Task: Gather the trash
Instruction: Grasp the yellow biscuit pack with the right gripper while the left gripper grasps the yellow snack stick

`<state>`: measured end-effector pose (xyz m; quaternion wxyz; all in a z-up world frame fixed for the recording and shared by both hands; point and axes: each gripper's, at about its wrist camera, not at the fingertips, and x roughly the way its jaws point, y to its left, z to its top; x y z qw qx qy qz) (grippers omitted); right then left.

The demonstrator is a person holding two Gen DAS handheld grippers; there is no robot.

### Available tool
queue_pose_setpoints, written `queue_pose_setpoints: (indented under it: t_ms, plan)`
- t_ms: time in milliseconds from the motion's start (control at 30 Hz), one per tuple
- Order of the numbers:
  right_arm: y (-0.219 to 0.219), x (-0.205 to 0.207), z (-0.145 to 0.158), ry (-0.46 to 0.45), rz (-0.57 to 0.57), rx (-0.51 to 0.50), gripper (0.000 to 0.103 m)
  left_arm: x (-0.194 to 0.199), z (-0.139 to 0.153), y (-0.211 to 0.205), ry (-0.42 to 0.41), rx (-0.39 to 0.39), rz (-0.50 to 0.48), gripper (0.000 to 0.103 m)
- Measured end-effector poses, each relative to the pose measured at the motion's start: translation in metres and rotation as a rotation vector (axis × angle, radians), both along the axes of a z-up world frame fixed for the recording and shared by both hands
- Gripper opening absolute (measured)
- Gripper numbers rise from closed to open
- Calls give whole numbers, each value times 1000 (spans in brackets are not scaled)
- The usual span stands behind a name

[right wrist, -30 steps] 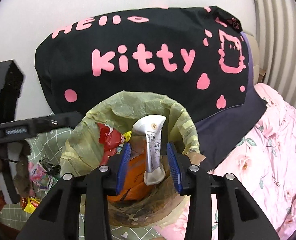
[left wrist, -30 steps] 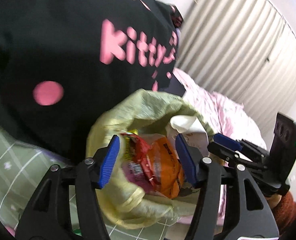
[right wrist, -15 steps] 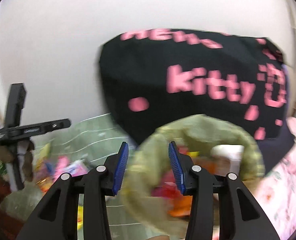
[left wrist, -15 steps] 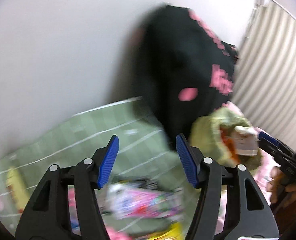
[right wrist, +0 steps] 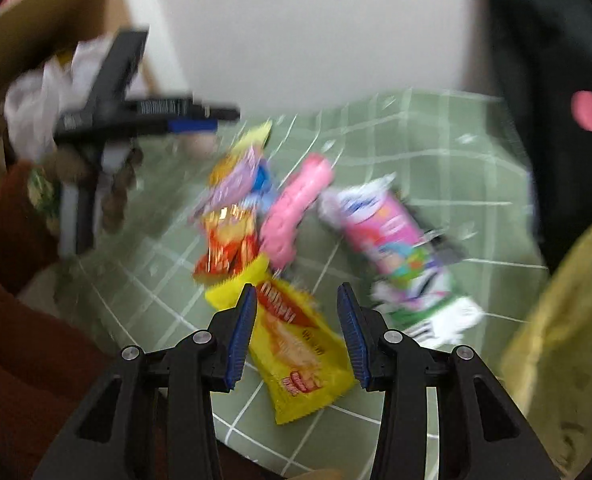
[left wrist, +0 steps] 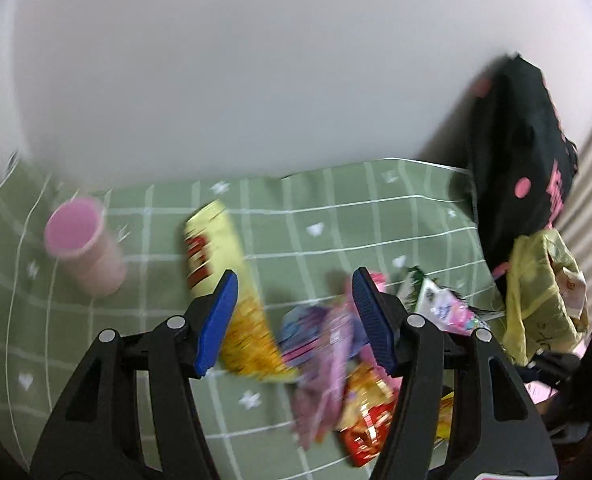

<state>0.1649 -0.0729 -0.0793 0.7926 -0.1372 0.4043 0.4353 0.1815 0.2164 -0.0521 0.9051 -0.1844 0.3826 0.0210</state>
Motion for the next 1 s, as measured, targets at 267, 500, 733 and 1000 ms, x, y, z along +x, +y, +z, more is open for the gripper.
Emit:
queue_pose_setpoints:
  t_ms: [267,500,733,1000]
  plan:
    - [24,9,-45,-2,83,-147,35,-19,-15,20,31,-11,58,56]
    - [13,27,-41,18,-7,-114,14,-22,-23,29,54,-30,79,56]
    - [-10,46,-43,99,-148,-45,15,2,-33,37,86,-63,63,56]
    - [-16,30,-39,124,-152,-11,44,48,-43,49,142,-40,68,56]
